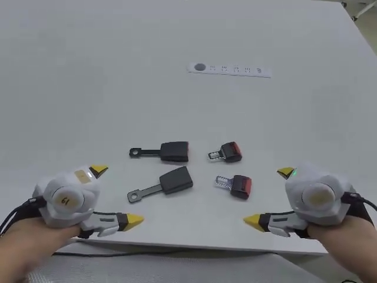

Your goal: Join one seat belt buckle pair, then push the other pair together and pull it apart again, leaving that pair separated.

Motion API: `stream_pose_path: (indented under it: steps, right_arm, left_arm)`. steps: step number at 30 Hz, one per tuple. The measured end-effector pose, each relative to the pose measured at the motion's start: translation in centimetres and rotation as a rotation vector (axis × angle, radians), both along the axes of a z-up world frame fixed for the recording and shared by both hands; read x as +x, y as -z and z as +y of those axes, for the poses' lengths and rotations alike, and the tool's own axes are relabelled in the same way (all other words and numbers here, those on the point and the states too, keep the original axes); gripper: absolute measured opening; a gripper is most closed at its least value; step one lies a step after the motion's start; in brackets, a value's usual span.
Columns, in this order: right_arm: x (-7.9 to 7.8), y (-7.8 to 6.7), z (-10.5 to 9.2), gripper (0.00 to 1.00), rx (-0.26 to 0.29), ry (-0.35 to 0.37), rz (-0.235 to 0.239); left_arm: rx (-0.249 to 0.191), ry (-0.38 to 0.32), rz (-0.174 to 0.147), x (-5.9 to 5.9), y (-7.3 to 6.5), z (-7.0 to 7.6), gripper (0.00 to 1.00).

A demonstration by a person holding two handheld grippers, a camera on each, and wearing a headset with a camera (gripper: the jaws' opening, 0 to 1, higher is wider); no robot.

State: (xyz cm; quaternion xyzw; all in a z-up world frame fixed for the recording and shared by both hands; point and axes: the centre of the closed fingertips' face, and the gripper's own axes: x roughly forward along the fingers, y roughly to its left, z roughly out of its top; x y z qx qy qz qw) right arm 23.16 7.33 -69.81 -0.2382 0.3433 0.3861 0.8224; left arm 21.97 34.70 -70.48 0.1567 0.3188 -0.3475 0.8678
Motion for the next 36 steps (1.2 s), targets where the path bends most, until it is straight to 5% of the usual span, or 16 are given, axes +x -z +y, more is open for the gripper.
stream_pose_path:
  steps: [5, 16, 28, 32, 36]
  right_arm:
    - [0.1, 0.1, -0.3, 0.83, -0.011, 0.013, 0.000]
    - [-0.1, 0.7, -0.3, 0.76, -0.017, -0.015, 0.027]
    - [0.4, 1.3, -0.2, 0.70, -0.044, -0.043, 0.041]
    - [0.6, 1.6, 0.4, 0.68, -0.054, -0.071, 0.044]
    - [1.1, 1.7, 0.8, 0.65, -0.062, -0.094, 0.036]
  left_arm:
    - [-0.003, 0.043, -0.007, -0.3, 0.0, -0.6, 0.92]
    - [0.099, 0.106, 0.054, -1.3, 1.6, 0.0, 0.88]
    - [0.091, 0.144, 0.068, 0.8, 1.0, -2.4, 0.84]
    - [0.148, 0.203, 0.081, 1.2, 1.8, -3.1, 0.77]
    - [0.093, 0.203, 0.101, 1.9, 2.0, -4.1, 0.75]
